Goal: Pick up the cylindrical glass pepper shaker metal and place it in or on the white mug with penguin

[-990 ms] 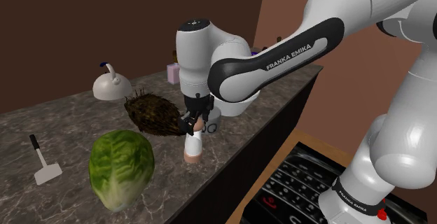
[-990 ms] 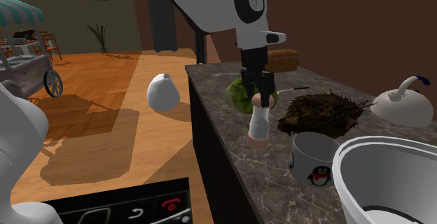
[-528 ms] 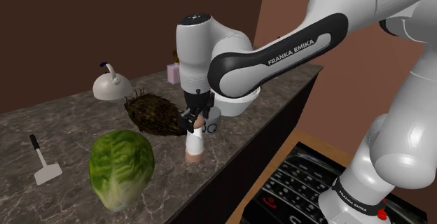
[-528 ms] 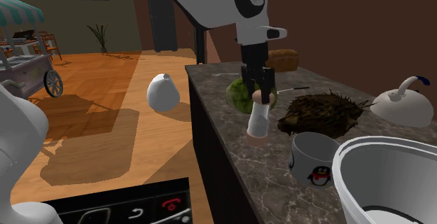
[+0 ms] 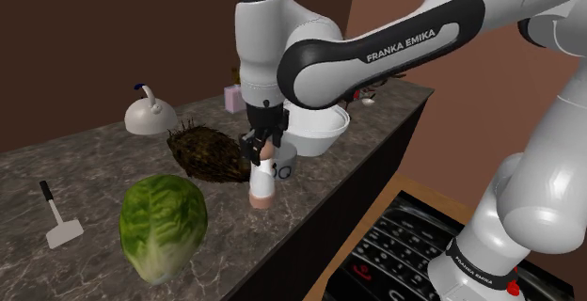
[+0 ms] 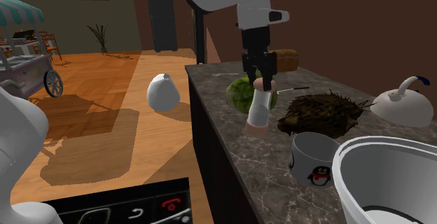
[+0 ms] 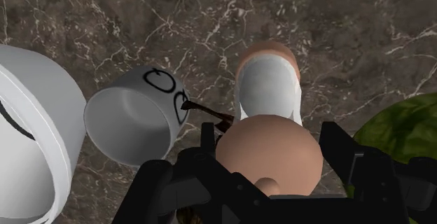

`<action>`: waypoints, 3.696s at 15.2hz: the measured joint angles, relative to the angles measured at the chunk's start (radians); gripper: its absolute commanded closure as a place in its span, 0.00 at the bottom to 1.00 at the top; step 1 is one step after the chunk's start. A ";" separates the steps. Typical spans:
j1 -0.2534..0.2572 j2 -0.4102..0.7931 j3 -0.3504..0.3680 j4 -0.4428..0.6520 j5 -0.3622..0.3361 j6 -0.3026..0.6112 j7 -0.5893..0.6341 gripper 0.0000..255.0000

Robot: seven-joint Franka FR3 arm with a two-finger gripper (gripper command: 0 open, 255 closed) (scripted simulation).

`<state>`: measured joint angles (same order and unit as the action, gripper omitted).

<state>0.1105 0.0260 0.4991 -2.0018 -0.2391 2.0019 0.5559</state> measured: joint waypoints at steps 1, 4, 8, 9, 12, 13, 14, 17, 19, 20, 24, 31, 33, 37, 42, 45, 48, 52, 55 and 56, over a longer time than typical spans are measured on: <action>0.000 -0.004 0.000 0.010 0.003 -0.012 -0.004 1.00; -0.002 -0.019 -0.001 0.035 0.015 -0.048 -0.019 1.00; -0.001 -0.030 0.000 0.079 0.025 -0.101 -0.032 1.00; -0.002 -0.035 -0.001 0.085 0.028 -0.111 -0.037 1.00; -0.001 -0.036 0.000 0.125 0.031 -0.151 -0.044 1.00; -0.001 -0.040 -0.001 0.137 0.034 -0.166 -0.049 1.00; -0.001 -0.041 0.000 0.147 0.035 -0.177 -0.052 1.00; -0.001 -0.047 0.000 0.180 0.040 -0.214 -0.060 1.00; 0.001 -0.047 0.001 0.208 0.041 -0.242 -0.063 1.00; 0.001 -0.046 0.001 0.222 0.041 -0.255 -0.065 1.00; -0.013 -0.043 -0.013 0.267 0.040 -0.291 -0.100 1.00; -0.081 0.002 -0.081 0.398 0.024 -0.352 -0.249 1.00; -0.096 0.032 -0.096 0.454 0.013 -0.374 -0.285 1.00; -0.131 0.110 -0.130 0.595 -0.009 -0.426 -0.370 1.00; -0.149 0.103 -0.141 0.541 -0.005 -0.374 -0.388 1.00; -0.153 0.095 -0.143 0.491 -0.003 -0.331 -0.384 1.00; -0.155 0.088 -0.144 0.442 -0.001 -0.290 -0.376 1.00; -0.159 0.081 -0.146 0.381 -0.001 -0.235 -0.368 1.00; -0.160 0.079 -0.147 0.337 -0.002 -0.194 -0.360 1.00; -0.161 0.079 -0.147 0.325 -0.002 -0.182 -0.360 1.00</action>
<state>-0.0507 0.1048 0.3517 -1.6767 -0.2416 1.8195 0.1962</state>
